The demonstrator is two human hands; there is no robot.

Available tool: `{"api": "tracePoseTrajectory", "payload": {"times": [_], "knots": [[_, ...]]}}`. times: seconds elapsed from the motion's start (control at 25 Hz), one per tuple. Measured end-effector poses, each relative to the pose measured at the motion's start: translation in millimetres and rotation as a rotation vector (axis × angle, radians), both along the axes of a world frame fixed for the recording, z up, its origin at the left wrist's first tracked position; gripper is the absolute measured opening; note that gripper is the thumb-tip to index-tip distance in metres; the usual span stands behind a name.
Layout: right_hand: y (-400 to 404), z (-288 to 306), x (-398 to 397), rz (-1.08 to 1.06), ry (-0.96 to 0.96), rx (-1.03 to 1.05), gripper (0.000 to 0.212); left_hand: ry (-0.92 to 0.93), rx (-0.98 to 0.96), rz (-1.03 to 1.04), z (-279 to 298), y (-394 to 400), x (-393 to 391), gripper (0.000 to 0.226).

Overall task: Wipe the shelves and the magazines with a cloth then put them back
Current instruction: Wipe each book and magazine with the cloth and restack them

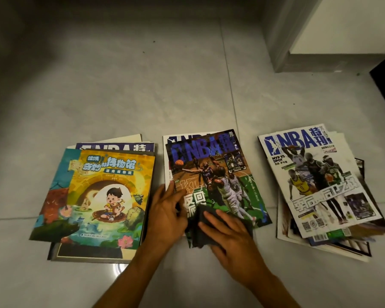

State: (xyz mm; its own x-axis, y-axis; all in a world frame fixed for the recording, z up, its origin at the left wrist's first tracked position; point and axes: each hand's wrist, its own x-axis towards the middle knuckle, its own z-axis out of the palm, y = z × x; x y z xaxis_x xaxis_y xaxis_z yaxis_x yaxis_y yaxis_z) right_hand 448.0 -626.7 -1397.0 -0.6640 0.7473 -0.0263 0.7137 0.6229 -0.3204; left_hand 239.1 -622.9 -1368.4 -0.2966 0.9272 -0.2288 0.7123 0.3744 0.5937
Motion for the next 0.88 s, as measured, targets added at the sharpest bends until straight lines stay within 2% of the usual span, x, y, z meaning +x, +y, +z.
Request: {"api": "tracePoseTrajectory", "payload": {"times": [0.08,0.16,0.2,0.28,0.36,0.44,0.52,0.6,0.72,0.8,0.88], "knots": [[14,-1,33,-0.289,0.051,-0.100,0.054,-0.162,-0.025,0.104,6,8,8,0.053],[17,2,37,-0.445,0.043,-0.148,0.059,-0.519,0.022,0.348,16,21,16,0.055],[12,3,28,-0.421,0.010,-0.130,0.063,-0.668,0.045,0.493,22,30,18,0.052],[-3,9,-1,-0.301,-0.046,-0.081,0.075,-0.818,0.042,0.674,34,51,10,0.043],[-18,14,-24,-0.207,-0.076,-0.087,0.090,-0.901,-0.054,0.629,44,78,4,0.031],[-20,18,-32,-0.204,-0.092,-0.131,0.096,-0.774,-0.187,0.456,49,97,3,0.019],[-18,20,-29,-0.191,-0.079,-0.115,0.087,-0.587,-0.225,0.413,53,100,8,0.015],[-8,22,-19,-0.316,0.042,-0.114,0.066,-0.653,-0.127,0.433,57,90,18,0.017],[30,63,-9,-0.747,0.457,-0.320,0.054,-0.809,0.098,0.447,72,52,24,0.018],[57,110,-22,-0.751,0.648,-0.180,0.047,-0.790,0.198,0.393,81,35,18,0.015],[73,166,-54,-0.556,0.719,-0.055,0.055,-0.736,0.250,0.271,96,25,18,0.013]]}}
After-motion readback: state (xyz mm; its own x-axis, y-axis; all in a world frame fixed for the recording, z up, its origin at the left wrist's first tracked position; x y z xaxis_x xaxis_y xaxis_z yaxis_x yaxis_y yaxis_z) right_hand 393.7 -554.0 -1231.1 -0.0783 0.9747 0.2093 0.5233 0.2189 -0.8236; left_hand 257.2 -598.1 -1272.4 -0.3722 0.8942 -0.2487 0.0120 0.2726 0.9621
